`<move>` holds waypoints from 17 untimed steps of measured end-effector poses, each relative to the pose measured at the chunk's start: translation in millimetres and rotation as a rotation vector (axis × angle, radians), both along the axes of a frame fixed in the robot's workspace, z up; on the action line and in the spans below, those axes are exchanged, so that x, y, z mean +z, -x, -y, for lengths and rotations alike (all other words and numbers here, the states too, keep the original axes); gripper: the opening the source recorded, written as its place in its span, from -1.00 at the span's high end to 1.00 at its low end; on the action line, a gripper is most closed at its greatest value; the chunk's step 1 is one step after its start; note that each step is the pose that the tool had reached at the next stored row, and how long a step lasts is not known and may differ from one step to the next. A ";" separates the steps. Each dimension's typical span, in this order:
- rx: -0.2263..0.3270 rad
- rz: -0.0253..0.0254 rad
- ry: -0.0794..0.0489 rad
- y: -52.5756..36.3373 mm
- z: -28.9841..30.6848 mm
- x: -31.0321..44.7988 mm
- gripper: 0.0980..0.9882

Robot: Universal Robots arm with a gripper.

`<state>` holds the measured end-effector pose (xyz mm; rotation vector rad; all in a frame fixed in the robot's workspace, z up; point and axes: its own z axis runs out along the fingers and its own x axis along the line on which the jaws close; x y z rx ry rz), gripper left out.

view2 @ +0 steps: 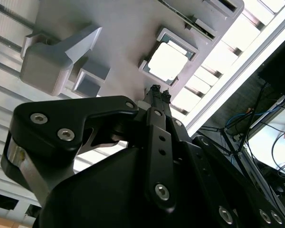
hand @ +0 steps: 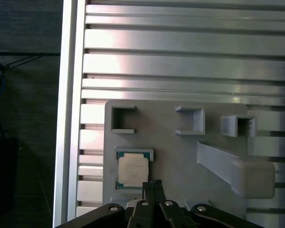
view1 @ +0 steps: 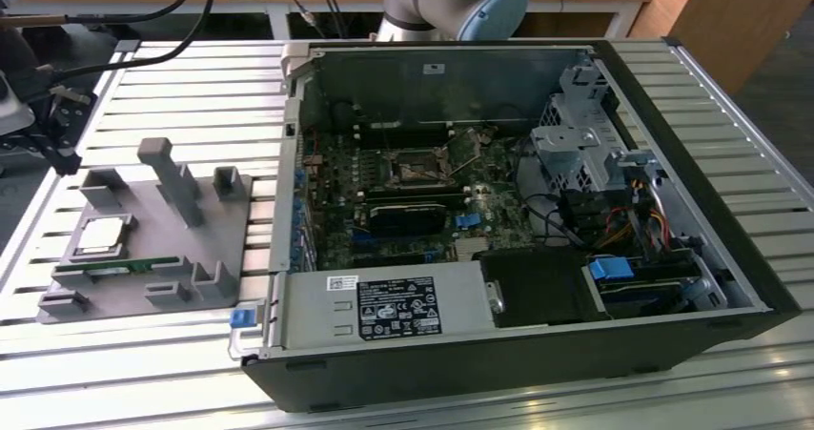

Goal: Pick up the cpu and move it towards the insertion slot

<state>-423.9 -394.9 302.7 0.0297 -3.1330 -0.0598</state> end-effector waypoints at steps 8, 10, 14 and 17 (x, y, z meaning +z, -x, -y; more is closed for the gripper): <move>0.000 -0.0013 0.000 0.5 0.0 -2.6 0.98; 0.000 -0.0017 0.000 0.7 0.0 -3.3 0.98; 0.000 -0.0023 0.000 1.0 0.0 -4.6 0.98; 0.000 -0.0026 0.000 1.2 0.0 -5.5 0.98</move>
